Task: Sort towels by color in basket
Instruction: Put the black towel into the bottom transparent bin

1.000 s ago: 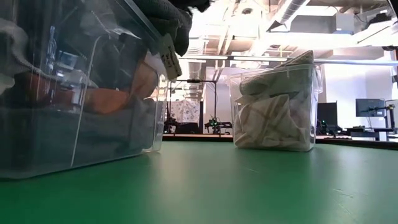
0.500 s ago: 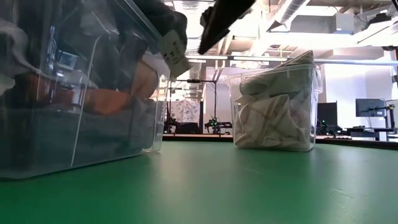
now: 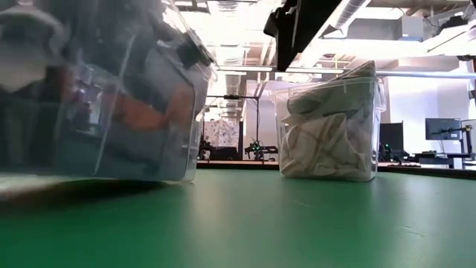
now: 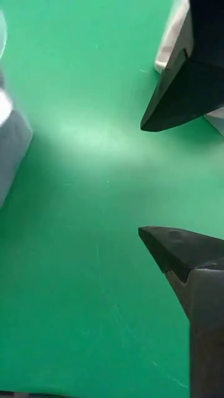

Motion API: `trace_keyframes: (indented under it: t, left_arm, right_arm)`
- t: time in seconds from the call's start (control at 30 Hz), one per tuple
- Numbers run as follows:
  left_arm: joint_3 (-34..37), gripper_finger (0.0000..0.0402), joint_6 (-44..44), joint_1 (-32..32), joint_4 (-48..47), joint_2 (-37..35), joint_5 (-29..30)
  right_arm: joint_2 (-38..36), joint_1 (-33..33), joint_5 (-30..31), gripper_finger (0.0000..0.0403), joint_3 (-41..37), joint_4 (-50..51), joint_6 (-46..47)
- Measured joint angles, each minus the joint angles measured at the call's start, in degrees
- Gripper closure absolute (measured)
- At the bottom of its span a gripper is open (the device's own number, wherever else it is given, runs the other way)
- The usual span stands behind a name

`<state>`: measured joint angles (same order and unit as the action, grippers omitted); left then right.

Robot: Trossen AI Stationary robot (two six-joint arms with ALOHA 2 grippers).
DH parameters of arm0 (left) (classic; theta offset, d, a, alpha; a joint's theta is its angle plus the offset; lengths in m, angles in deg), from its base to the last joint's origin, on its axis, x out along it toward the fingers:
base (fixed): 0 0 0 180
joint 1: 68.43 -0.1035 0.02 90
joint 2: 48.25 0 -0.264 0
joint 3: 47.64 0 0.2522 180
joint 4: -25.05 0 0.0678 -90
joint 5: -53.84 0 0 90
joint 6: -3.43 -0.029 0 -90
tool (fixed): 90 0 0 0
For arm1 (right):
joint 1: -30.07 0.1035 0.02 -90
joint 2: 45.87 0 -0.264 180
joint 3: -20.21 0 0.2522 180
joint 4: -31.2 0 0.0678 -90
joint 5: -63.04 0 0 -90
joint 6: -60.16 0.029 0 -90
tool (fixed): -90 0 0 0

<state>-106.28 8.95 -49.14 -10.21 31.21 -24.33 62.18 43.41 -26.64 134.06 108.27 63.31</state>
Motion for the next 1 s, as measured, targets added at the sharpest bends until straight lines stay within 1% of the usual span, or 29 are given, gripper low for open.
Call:
trace_keyframes:
  t: [0.2, 0.4, 0.53, 0.8, 0.87, 1.0]
  left_arm:
    - [1.82, 0.0149, 1.29, -2.15, 0.86, -0.02, -0.56]
    - [-0.23, 0.0149, 3.08, -0.44, -1.8, -0.2, -1.09]
    - [-3.81, 0.0149, 4.44, 2.1, -4.91, -0.15, -1.4]
    - [-13.58, 0.0149, 8.88, 8.29, -16.61, 0.07, -1.72]
    - [-16.03, 0.0149, 9.82, 9.86, -19.97, 0.09, -0.63]
    - [-20.67, 0.0149, 11.27, 12.99, -25.52, 0.02, 3.57]
  right_arm:
    - [0.0, 1.69, 0.09, 0.0112, -0.11, 0.71, 1.62]
    - [0.0, 3.41, 0.3, 0.0112, -0.11, 0.64, 2.66]
    - [0.0, 4.51, 1.72, 0.0112, -0.11, 0.63, 3.26]
    - [0.0, 6.25, 2.8, 0.0112, -0.11, 0.52, 3.67]
    - [0.0, 6.24, 2.85, 0.0112, -0.11, 0.53, 3.98]
    - [0.0, 6.24, 3.55, 0.0112, -0.11, 0.53, 4.03]
